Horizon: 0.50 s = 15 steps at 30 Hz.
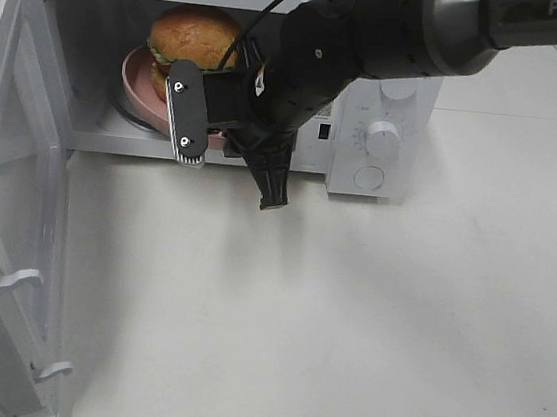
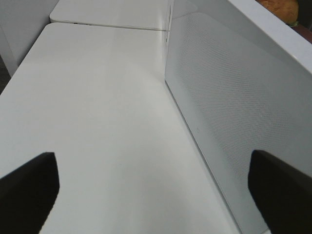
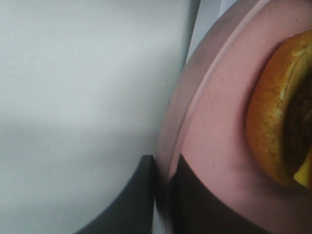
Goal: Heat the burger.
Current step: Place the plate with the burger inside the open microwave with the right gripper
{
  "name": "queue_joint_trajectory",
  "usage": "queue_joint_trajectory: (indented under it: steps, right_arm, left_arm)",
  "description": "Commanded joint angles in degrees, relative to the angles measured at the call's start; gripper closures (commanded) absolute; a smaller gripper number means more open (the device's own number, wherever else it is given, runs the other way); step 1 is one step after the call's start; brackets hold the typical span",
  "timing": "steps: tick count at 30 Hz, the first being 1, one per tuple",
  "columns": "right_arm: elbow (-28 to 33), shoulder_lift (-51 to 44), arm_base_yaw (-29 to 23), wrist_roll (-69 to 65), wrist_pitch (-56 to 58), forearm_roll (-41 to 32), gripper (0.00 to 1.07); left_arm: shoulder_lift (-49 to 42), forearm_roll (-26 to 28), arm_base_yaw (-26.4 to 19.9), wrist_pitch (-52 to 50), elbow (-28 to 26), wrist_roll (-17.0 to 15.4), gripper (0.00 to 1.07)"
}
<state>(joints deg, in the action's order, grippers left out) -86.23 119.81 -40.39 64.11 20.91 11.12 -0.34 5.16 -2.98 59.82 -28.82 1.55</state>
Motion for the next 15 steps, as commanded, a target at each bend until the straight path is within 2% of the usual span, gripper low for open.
queue_joint_trajectory:
  steps: [1, 11, 15]
  right_arm:
    - [-4.30, 1.43, 0.34, -1.72, -1.66, 1.03, 1.07]
    - [-13.12, 7.28, 0.34, -3.09, 1.72, 1.26, 1.07]
    - [-16.16, 9.17, 0.34, -4.87, 2.98, 4.07, 1.06]
  left_arm:
    - [-1.03, -0.06, 0.00, -0.57, 0.17, -0.34, 0.09]
    - [-1.03, -0.06, 0.00, -0.57, 0.17, -0.34, 0.09]
    - [-1.03, -0.06, 0.00, -0.57, 0.17, -0.34, 0.09]
